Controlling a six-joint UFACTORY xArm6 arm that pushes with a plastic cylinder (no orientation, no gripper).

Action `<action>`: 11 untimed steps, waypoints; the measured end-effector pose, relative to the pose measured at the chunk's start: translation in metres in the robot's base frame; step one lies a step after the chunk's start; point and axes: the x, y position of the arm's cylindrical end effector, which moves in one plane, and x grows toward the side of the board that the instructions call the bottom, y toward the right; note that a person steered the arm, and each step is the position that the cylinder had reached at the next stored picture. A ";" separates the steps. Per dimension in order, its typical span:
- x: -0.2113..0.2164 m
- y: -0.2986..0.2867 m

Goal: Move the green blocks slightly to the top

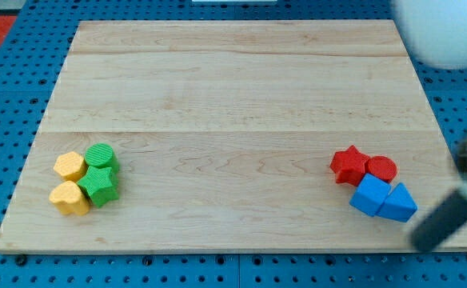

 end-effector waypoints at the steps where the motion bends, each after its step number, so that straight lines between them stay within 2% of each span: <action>1: -0.005 -0.088; 4: -0.019 -0.209; 6: -0.025 -0.253; 7: -0.006 -0.309; 8: -0.016 -0.361; 11: -0.068 -0.364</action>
